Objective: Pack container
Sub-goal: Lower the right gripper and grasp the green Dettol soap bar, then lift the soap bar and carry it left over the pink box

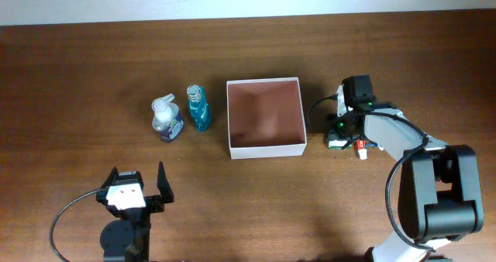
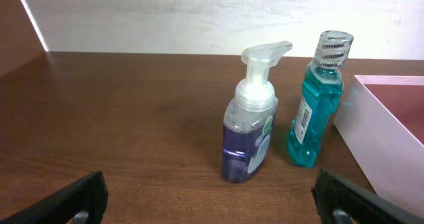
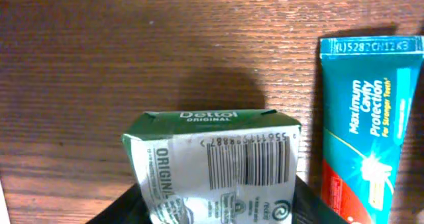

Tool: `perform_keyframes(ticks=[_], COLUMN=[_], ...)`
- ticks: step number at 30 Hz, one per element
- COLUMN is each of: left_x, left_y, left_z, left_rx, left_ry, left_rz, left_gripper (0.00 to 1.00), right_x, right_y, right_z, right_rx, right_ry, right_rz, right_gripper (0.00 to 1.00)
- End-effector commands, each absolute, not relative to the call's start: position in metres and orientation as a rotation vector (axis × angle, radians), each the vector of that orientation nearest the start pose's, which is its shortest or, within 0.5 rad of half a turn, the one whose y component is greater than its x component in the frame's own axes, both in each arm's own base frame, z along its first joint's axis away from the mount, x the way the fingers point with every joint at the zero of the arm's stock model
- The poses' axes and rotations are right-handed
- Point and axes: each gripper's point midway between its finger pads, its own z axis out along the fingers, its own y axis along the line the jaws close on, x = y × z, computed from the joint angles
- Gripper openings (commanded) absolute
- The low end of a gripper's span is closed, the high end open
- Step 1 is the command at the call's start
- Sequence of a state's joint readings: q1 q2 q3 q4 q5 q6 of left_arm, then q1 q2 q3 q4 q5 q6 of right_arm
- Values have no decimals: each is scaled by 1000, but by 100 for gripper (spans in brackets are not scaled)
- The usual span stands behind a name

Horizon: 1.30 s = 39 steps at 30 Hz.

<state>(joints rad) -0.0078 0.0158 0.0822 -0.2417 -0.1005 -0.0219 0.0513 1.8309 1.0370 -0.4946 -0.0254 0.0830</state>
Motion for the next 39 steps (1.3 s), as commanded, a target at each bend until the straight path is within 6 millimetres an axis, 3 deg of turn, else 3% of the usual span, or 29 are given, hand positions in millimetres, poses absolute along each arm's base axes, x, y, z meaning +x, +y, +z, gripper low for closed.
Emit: perform_keyframes(ticks=[1,7,18,34,39], left_x=[238,238,238,238,238], left_y=[14,14,14,14,14], left_z=[149,149,149,149,149], left_rx=[-64,-64,-64,-64,-64], left_ry=[1742,1742,1742,1742,1742], left_rz=[66,66,66,66,66], left_gripper=[99,99,99,100,100], right_x=[352,358,382,417,414], right_y=[28,29,33,111,139], right_z=[-24,-9,50,177,188], right_rx=[55,55,41,-76,-80], right_ry=[2952,2959,2904,2732,2710], right_rz=[104,104,111,169,203], right_gripper=[46,38,35,35,35])
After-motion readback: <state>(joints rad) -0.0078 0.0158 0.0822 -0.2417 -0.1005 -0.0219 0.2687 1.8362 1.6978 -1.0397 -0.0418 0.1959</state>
